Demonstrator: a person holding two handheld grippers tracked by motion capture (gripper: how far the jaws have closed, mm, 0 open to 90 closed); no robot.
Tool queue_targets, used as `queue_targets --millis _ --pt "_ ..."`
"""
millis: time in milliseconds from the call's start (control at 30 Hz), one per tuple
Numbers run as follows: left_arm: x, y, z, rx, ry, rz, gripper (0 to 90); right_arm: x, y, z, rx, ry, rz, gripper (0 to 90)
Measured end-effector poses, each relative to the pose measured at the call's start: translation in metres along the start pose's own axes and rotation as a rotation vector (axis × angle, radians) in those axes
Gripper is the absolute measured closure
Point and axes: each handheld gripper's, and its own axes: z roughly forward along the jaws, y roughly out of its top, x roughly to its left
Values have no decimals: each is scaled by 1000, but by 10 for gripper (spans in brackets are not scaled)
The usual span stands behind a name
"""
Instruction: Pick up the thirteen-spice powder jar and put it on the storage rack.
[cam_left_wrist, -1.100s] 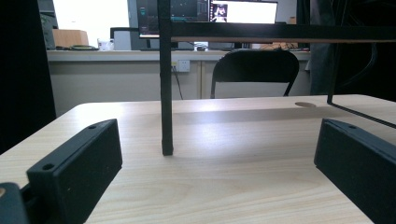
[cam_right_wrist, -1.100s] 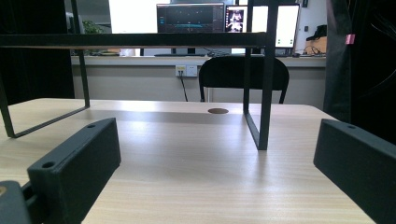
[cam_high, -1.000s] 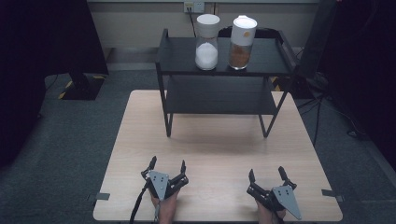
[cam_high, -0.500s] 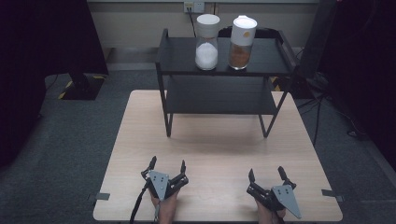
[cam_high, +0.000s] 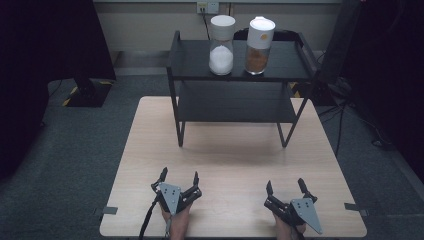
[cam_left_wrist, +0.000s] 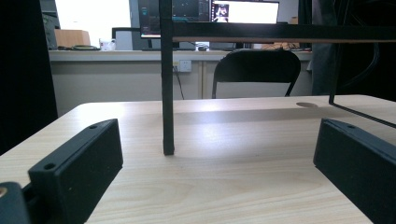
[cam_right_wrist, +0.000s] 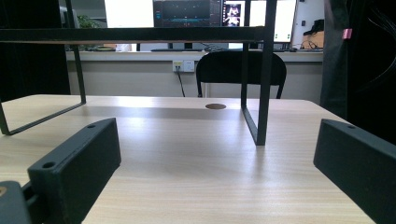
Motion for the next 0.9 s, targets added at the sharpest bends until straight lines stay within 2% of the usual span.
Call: queue_targets --millis 900 --pt "0 0 0 -1 -2 0 8 -1 -1 0 -4 8 -1 0"
